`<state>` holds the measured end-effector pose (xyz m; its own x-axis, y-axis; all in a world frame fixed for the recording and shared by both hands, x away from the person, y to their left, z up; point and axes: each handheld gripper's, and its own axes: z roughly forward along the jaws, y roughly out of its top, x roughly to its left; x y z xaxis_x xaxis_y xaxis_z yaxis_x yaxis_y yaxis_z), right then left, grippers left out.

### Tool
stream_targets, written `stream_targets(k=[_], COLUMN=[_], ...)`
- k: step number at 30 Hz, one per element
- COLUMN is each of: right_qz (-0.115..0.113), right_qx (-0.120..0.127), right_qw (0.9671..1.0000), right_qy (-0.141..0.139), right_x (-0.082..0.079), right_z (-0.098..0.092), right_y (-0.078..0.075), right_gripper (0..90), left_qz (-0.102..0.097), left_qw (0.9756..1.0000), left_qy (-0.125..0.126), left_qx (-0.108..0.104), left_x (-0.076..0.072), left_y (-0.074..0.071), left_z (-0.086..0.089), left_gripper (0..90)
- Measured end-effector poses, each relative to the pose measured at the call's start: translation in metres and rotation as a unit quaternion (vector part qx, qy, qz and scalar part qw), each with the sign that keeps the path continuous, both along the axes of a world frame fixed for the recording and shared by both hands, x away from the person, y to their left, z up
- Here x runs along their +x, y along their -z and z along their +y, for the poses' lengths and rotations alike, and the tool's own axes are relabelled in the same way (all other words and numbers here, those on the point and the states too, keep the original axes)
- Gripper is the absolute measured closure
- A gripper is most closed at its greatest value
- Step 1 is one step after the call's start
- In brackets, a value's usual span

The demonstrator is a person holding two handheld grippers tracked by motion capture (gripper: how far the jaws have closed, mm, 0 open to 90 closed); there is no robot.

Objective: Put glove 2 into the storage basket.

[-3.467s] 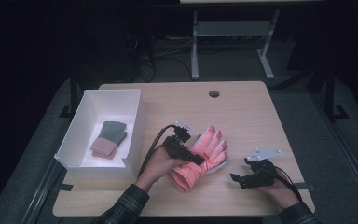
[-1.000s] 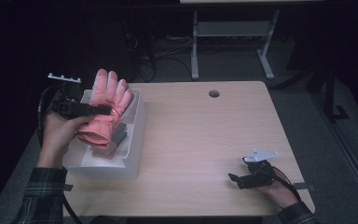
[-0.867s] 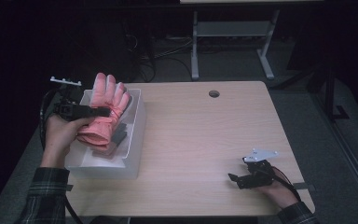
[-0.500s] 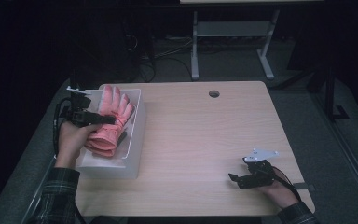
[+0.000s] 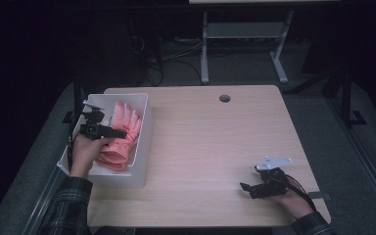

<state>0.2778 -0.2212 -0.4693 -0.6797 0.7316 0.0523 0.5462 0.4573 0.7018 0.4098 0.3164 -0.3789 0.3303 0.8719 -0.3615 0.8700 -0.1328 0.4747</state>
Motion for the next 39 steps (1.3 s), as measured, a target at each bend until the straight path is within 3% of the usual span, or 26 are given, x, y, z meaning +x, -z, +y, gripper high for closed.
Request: stream_targets(k=[6, 13, 18, 23, 28, 39], right_qz=[0.003, 0.005, 0.006, 0.008, 0.008, 0.010], right_qx=[-0.002, -0.002, -0.005, -0.001, -0.001, -0.001], right_qw=[1.0000, 1.0000, 1.0000, 1.0000, 1.0000, 0.9999], right_qy=[0.002, 0.003, -0.001, 0.004, 0.003, 0.004], right_x=[0.000, 0.000, 0.000, 0.000, 0.000, 0.000], right_z=[0.000, 0.000, 0.001, 0.000, 0.000, 0.000], right_y=[0.000, 0.000, 0.000, 0.000, 0.000, 0.000], right_gripper=[13.8, 13.8, 13.8, 13.8, 13.8, 13.8], left_qz=[0.022, 0.037, 0.029, 0.025, 0.015, -0.033], left_qw=[0.9997, 0.9990, 0.9991, 0.9991, 0.9986, 0.9988], left_qy=[0.006, 0.009, 0.017, 0.022, 0.023, 0.022], left_qx=[0.006, 0.021, 0.026, 0.025, 0.044, 0.029], left_x=[0.005, 0.008, 0.007, 0.008, 0.007, -0.001], left_y=[0.020, 0.030, 0.032, 0.027, 0.018, -0.019], left_z=[-0.007, -0.016, -0.017, -0.013, -0.012, 0.001], left_gripper=[60.2, 58.0, 53.1, 34.2, 16.5, 14.3])
